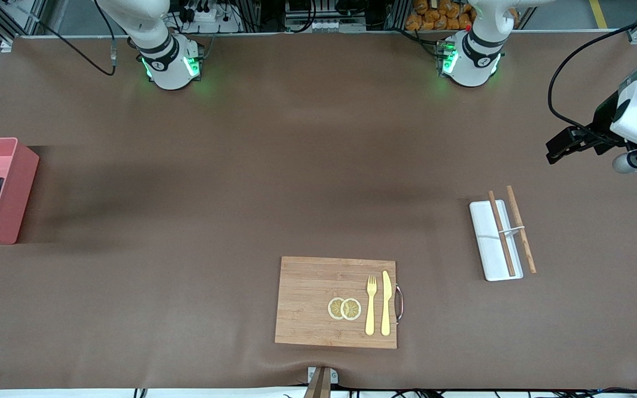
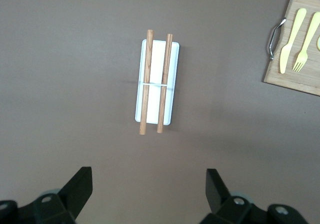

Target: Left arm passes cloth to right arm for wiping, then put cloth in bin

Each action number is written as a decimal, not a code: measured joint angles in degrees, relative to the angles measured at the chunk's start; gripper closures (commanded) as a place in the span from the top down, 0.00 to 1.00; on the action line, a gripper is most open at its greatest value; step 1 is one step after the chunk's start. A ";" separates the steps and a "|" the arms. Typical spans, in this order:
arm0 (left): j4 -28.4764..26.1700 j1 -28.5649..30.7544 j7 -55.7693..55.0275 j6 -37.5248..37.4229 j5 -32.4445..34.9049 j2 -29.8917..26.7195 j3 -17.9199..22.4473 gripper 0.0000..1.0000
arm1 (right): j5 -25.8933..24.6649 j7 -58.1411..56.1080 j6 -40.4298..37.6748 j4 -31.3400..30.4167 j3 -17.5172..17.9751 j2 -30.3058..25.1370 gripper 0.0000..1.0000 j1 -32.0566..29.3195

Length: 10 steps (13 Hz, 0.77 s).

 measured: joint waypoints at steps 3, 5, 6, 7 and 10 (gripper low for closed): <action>-0.02 0.00 0.00 0.01 0.00 0.00 0.00 1.00 | 0.58 13.49 -5.45 -0.08 0.26 -0.91 1.00 7.44; -0.03 0.01 0.00 0.01 0.00 0.00 -0.01 1.00 | 3.23 24.89 -6.77 -0.16 0.67 -0.93 1.00 12.25; -0.03 0.01 0.00 0.01 0.00 0.00 -0.02 1.00 | 4.89 30.08 -6.94 -0.32 0.79 -1.05 1.00 14.51; -0.03 0.01 0.00 0.02 0.00 0.00 -0.02 1.00 | 6.97 34.30 -6.82 -0.78 0.84 -1.49 1.00 16.41; -0.04 0.00 0.00 0.03 0.00 0.00 -0.03 1.00 | 9.21 42.93 -1.73 -6.33 0.87 -6.24 1.00 20.86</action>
